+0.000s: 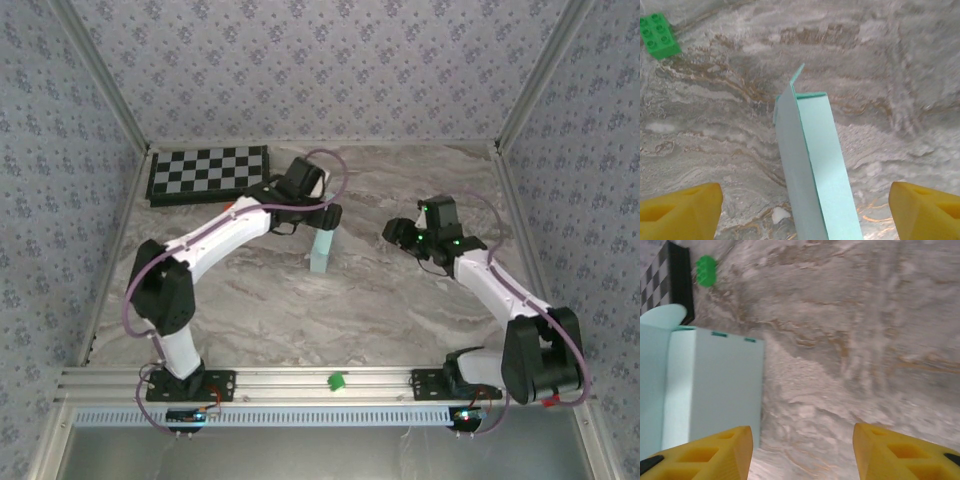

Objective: Fold the paper box

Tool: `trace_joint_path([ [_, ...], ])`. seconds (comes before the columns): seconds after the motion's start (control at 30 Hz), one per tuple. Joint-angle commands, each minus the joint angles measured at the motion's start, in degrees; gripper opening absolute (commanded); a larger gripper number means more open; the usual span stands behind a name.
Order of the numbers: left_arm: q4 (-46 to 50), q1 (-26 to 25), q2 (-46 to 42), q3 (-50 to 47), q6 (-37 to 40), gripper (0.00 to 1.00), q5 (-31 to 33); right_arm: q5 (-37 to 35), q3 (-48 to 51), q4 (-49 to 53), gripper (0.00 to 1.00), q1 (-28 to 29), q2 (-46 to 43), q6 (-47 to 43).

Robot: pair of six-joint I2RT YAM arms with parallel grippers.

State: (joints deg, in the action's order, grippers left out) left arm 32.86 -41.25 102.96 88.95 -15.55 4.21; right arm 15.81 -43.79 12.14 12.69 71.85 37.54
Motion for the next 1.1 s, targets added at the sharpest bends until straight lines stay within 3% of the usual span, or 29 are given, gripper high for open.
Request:
trace_joint_path([
  [0.0, 9.2, -1.3, 4.6, 6.0, 3.5, 0.86, 5.7, 0.2, 2.1, 3.1, 0.57, -2.1, -3.5, -3.1],
  [0.4, 11.8, -2.8, 12.8, 11.6, 5.8, 0.74, 6.5, 0.9, 4.7, 2.4, 0.58, -4.0, -5.5, -2.9],
  [0.77, 12.7, -2.9, 14.2, 11.8, 7.1, 0.61, 4.8, 0.8, 4.9, 3.1, 0.58, -4.4, -5.5, -3.2],
  [0.87, 12.2, -2.9, 13.9, 10.8, 9.1, 0.55, 3.7, 0.8, 4.8, 3.1, 0.58, -4.4, -5.5, -3.2],
  [1.07, 10.9, -2.8, 12.6, 8.9, 16.7, 0.54, -0.6, 0.8, 4.9, 3.4, 0.58, -4.4, -5.5, -3.2],
])
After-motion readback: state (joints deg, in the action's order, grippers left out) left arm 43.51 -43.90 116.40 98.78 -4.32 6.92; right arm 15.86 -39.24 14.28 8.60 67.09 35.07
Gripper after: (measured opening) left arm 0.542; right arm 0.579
